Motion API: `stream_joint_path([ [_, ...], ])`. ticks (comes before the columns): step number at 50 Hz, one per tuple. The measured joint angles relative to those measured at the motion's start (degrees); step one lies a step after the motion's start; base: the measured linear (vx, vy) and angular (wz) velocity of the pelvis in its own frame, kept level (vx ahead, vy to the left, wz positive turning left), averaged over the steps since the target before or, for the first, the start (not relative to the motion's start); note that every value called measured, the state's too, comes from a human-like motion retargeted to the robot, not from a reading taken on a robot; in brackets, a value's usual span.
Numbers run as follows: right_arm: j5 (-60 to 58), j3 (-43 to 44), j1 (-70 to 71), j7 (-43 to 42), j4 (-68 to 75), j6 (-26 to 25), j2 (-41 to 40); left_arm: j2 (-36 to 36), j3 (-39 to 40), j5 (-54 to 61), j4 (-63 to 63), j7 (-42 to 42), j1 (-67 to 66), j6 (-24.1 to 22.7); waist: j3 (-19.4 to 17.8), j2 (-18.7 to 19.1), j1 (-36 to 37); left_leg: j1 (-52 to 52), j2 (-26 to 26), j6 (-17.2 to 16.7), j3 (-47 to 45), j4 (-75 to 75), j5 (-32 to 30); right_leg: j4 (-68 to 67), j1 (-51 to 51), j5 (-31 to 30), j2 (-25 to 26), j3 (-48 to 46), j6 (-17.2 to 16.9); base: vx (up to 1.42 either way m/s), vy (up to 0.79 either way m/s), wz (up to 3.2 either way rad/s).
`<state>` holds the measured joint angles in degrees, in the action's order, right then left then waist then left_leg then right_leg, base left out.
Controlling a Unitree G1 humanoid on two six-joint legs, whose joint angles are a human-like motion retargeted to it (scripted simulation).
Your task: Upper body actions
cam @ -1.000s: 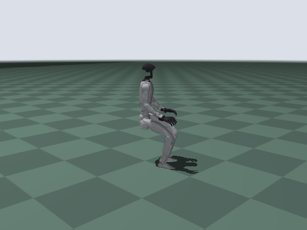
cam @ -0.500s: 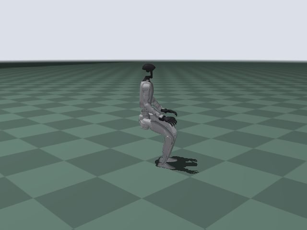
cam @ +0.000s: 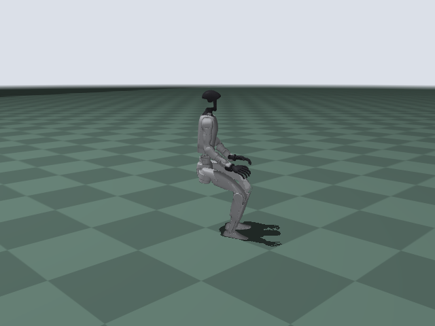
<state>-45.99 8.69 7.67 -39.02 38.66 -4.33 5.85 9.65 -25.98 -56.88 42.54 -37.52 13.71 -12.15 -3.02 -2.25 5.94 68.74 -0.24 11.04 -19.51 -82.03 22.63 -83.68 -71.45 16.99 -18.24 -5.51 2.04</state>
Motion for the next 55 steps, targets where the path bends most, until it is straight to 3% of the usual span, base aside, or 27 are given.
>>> stream_joint_path([
  [20,0.02,-0.24,0.3,0.27,0.66,0.02,-0.15,0.28,0.35,0.33,-0.74,0.38,-0.73,1.65,0.26,-0.23,-0.07,0.16,0.26,0.07,0.03,-0.07,0.0,0.09,-0.06,-0.05,0.27,-0.12,-0.01,0.0,0.0,0.0],
  [55,-0.06,0.32,-0.14,0.36,0.46,-0.42,-0.16,-0.89,0.91,1.33,0.3,0.27,-0.89,0.4,0.41,-0.37,0.76,0.0,0.19,0.0,0.21,0.01,0.06,0.06,0.02,-0.1,0.24,-0.27,-0.03,0.0,0.0,0.0],
])
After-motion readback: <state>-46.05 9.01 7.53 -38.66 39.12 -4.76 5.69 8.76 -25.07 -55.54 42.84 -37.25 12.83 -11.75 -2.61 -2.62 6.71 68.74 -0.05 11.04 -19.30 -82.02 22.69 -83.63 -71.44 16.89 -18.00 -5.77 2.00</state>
